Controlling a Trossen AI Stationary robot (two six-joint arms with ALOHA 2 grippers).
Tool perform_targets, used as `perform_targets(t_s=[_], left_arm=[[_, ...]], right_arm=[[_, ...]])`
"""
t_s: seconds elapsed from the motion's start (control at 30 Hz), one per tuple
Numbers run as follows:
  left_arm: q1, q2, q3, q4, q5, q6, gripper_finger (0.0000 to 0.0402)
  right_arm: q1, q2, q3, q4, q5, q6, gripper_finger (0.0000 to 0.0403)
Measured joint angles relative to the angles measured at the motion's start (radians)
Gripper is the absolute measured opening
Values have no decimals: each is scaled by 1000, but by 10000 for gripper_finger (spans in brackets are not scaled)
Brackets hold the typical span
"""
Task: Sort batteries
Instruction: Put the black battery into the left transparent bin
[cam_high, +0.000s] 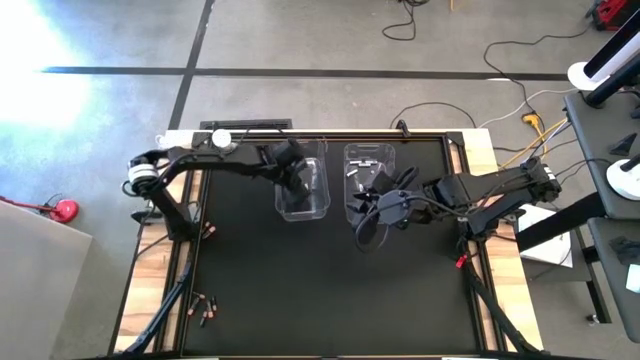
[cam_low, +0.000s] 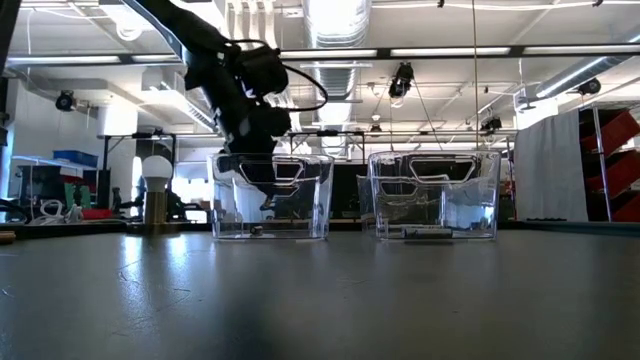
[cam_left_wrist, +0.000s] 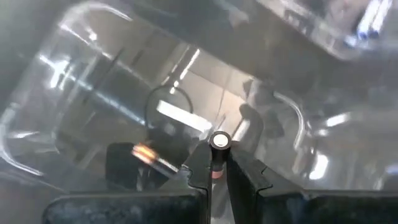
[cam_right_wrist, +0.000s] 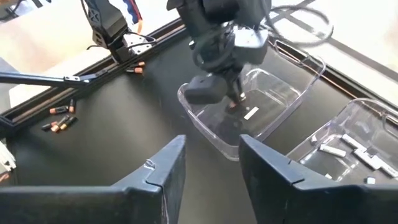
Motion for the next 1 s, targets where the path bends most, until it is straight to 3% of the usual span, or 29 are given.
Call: perform_targets(t_s=[0.27, 0.4, 0.73, 0.83, 1.0], left_arm=[[-35, 51, 0, 5, -57, -96, 11], [-37, 107, 27, -7, -79, -139, 11], [-60, 237, 226, -248, -14, 3, 14], [-66, 255, 256, -275, -12, 33, 29], [-67, 247, 264, -259, -35, 31, 66]], right_arm=[[-5, 0, 0, -8, 5, -28, 152], [-12, 1, 0, -8, 70, -36, 156], [-19, 1, 0, -20, 73, -38, 176], [-19, -6, 0, -93, 44, 19, 188], [-53, -12, -10, -330, -107, 142, 199]])
